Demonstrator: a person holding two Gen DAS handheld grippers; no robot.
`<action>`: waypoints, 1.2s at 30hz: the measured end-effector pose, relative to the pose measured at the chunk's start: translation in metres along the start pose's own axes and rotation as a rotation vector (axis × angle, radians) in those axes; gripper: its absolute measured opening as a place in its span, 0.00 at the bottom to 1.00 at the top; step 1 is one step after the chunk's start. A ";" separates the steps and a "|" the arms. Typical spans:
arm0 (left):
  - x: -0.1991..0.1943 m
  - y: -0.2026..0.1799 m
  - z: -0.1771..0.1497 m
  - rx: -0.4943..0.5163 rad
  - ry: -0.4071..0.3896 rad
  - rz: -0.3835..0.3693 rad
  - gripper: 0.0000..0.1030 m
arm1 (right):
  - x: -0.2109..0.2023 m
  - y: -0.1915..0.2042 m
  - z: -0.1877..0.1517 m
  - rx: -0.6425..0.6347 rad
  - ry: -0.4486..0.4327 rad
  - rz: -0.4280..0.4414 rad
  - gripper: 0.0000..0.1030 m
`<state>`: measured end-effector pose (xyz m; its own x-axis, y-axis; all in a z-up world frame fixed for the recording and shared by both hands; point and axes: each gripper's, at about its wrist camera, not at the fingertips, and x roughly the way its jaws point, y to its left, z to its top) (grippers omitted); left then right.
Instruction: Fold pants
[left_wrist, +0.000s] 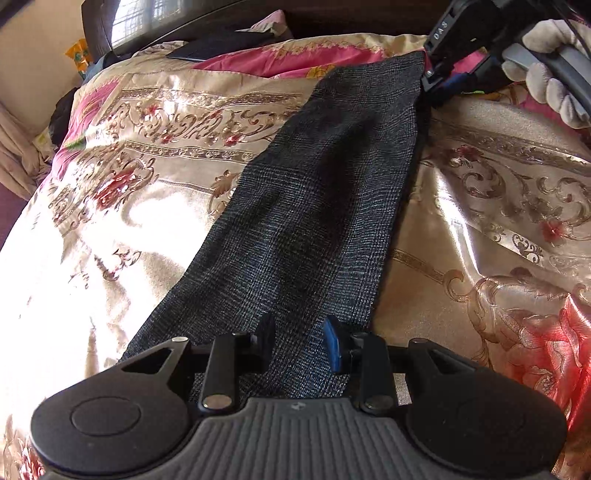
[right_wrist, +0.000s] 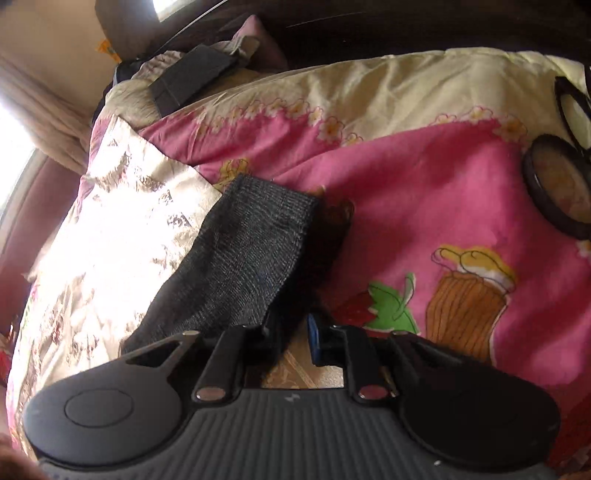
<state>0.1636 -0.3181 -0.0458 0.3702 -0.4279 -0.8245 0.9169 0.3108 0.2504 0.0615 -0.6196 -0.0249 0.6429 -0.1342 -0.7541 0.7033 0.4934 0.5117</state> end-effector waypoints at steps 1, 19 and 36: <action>0.001 -0.002 0.001 0.002 0.003 0.000 0.43 | 0.004 -0.004 0.001 0.046 -0.014 0.025 0.24; -0.007 -0.013 0.002 0.018 -0.016 -0.010 0.43 | -0.017 -0.029 0.002 0.193 -0.196 0.059 0.12; -0.006 -0.013 0.001 -0.026 -0.041 -0.005 0.43 | -0.015 -0.005 -0.020 0.185 -0.096 0.112 0.57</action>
<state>0.1492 -0.3208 -0.0436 0.3720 -0.4638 -0.8040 0.9148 0.3301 0.2329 0.0423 -0.6032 -0.0246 0.7396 -0.1730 -0.6504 0.6640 0.3452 0.6633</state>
